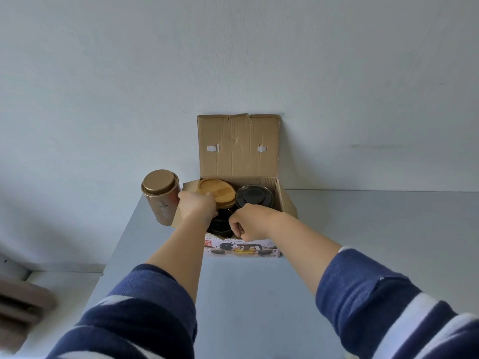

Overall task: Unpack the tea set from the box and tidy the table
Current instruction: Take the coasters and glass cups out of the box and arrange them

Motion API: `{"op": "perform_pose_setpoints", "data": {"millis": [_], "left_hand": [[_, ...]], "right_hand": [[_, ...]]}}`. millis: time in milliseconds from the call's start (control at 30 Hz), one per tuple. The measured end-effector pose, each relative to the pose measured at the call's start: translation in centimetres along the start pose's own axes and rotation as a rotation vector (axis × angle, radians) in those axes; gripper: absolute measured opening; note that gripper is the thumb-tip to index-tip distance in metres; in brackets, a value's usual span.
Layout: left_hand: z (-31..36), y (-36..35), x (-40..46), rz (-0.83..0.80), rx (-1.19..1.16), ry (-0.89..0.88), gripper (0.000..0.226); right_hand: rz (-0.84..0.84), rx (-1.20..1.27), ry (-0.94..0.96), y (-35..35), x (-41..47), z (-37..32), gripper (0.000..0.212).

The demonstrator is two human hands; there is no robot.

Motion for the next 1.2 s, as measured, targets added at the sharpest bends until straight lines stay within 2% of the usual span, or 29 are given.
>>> {"op": "perform_pose_setpoints", "data": {"millis": [67, 167, 300, 433, 633, 800, 900, 1067, 1200], "left_hand": [[-0.3, 0.2, 0.2, 0.001, -0.020, 0.007, 0.041], [-0.6, 0.3, 0.3, -0.021, -0.026, -0.017, 0.017], [-1.0, 0.7, 0.1, -0.028, -0.043, -0.047, 0.009], [-0.9, 1.1, 0.1, -0.021, -0.099, -0.057, 0.024], [-0.8, 1.3, -0.7, 0.011, -0.124, -0.058, 0.026], [-0.9, 2.0, -1.1, -0.010, -0.106, 0.000, 0.023], [-0.6, 2.9, -1.4, -0.012, -0.135, 0.038, 0.020], [0.0, 4.7, -2.5, 0.003, -0.156, 0.026, 0.022], [0.4, 5.6, -4.2, 0.006, -0.200, 0.014, 0.016]], "right_hand": [[-0.019, -0.040, -0.002, 0.0, 0.1, -0.3, 0.025], [-0.039, -0.001, -0.005, 0.0, -0.1, 0.1, 0.024], [-0.012, 0.061, 0.002, 0.3, -0.5, 1.1, 0.020], [0.021, -0.006, 0.024, -0.3, -0.5, 0.8, 0.025], [0.004, -0.031, -0.007, -0.4, -0.7, 0.7, 0.024], [0.171, -0.068, -0.057, -1.5, -1.3, 0.8, 0.030], [0.216, -0.078, -0.105, -0.9, -1.8, 0.5, 0.037], [0.244, 0.127, -0.163, 0.4, -3.9, 0.6, 0.030], [0.364, 0.342, -0.202, 1.1, -5.8, 0.7, 0.030]]}}
Point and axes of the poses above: each hand's wrist, its own x-axis towards the middle knuckle, its own y-axis out of the back of the hand, z = x × y, the point moved 1 cm from there along x, towards the middle knuckle, and after that the axes turned 11 degrees about -y, right-handed, at the moved point
